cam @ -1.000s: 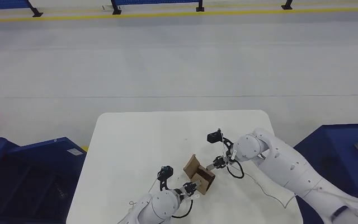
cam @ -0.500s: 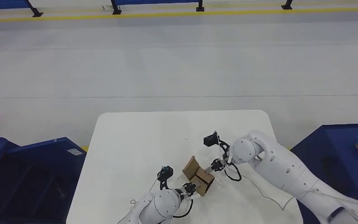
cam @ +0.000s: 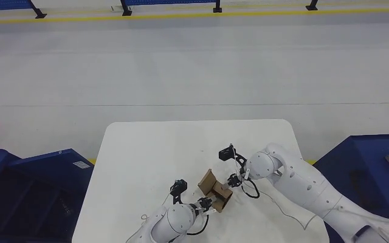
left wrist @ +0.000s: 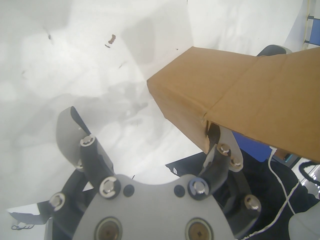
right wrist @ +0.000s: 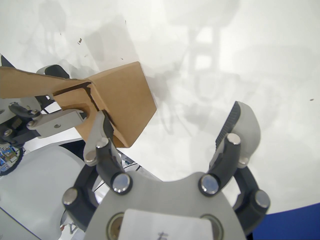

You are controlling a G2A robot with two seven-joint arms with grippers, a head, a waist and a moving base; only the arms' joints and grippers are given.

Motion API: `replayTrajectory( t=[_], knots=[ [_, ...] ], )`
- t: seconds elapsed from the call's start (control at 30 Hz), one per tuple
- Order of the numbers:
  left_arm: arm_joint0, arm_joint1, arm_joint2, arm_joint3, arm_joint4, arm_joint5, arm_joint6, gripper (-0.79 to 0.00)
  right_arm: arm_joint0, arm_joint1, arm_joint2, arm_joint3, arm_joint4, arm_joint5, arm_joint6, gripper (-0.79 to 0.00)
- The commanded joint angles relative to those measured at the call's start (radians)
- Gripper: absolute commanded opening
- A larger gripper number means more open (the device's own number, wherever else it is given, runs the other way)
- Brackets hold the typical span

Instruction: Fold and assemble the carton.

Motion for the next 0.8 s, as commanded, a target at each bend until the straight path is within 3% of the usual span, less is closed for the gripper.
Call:
replayTrajectory(
  t=[0.0, 0.27, 0.43, 0.67, 0.77],
  knots=[
    [-0.005, 0.000, 0.004, 0.003, -0.003, 0.000, -0.008, 0.000, -0.003, 0.000, 0.006, -0.003, -0.002, 0.001, 0.001, 0.000],
    [0.006, 0.005, -0.011, -0.032, -0.004, -0.033, 0.014, 0.000, -0.008, 0.004, 0.047, 0.006, -0.034, 0.030, -0.024, 0.000],
    [0.065, 0.026, -0.027, -0.146, 0.042, -0.082, -0.019, 0.000, -0.009, 0.009, 0.087, 0.003, -0.022, 0.024, -0.031, 0.000],
    [0.242, 0.089, -0.180, -0.384, 0.157, -0.052, -0.155, 0.000, -0.034, 0.027, 0.165, -0.029, 0.024, -0.013, -0.040, 0.000],
    [0.248, 0.099, -0.276, -0.402, 0.160, -0.028, -0.129, 0.000, -0.049, 0.038, 0.203, -0.036, 0.068, -0.059, -0.003, 0.000]
  ],
)
